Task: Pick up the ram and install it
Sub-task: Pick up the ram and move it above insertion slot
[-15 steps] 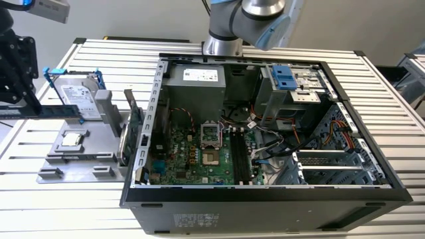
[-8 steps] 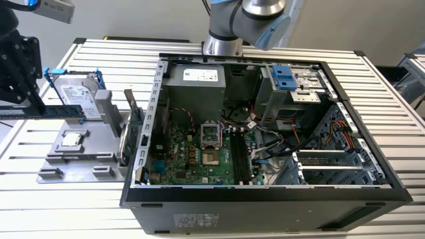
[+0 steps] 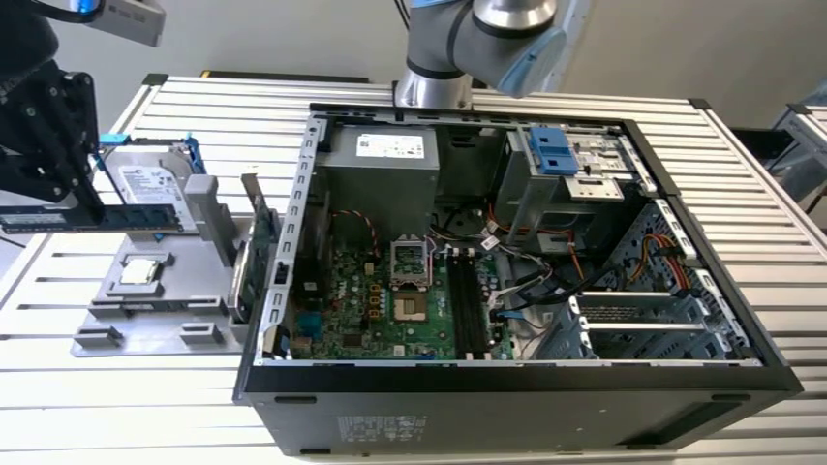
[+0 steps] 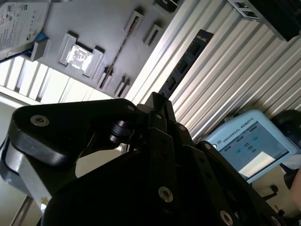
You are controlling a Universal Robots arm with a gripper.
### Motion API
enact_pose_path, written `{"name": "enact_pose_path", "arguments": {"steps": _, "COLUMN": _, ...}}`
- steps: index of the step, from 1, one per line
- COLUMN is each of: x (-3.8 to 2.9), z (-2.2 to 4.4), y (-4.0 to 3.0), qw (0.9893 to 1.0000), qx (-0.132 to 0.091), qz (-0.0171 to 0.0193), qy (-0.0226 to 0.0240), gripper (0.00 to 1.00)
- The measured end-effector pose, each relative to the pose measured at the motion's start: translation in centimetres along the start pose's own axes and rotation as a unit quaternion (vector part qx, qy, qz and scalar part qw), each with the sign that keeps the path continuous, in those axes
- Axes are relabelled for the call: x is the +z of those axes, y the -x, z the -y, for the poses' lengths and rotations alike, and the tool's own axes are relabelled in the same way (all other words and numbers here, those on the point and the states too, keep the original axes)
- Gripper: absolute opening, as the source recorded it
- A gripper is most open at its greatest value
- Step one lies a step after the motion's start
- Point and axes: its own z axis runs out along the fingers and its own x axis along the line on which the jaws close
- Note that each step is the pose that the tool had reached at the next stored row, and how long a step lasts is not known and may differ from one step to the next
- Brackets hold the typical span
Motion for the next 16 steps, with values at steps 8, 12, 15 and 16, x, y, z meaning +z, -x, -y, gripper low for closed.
{"name": "enact_pose_path", "arguments": {"steps": 8, "x": 0.01, "z": 0.97, "y": -0.03, "qw": 1.0000, "qx": 0.000, "qz": 0.0000, "qy": 0.0000, "gripper": 0.00}}
{"name": "enact_pose_path", "arguments": {"steps": 12, "x": 0.01, "z": 1.45, "y": -0.05, "qw": 1.0000, "qx": 0.000, "qz": 0.0000, "qy": 0.0000, "gripper": 0.00}}
{"name": "enact_pose_path", "arguments": {"steps": 15, "x": 0.01, "z": 1.79, "y": -0.06, "qw": 1.0000, "qx": 0.000, "qz": 0.0000, "qy": 0.0000, "gripper": 0.00}}
{"name": "enact_pose_path", "arguments": {"steps": 16, "x": 0.01, "z": 1.91, "y": -0.06, "qw": 1.0000, "qx": 0.000, "qz": 0.0000, "qy": 0.0000, "gripper": 0.00}}
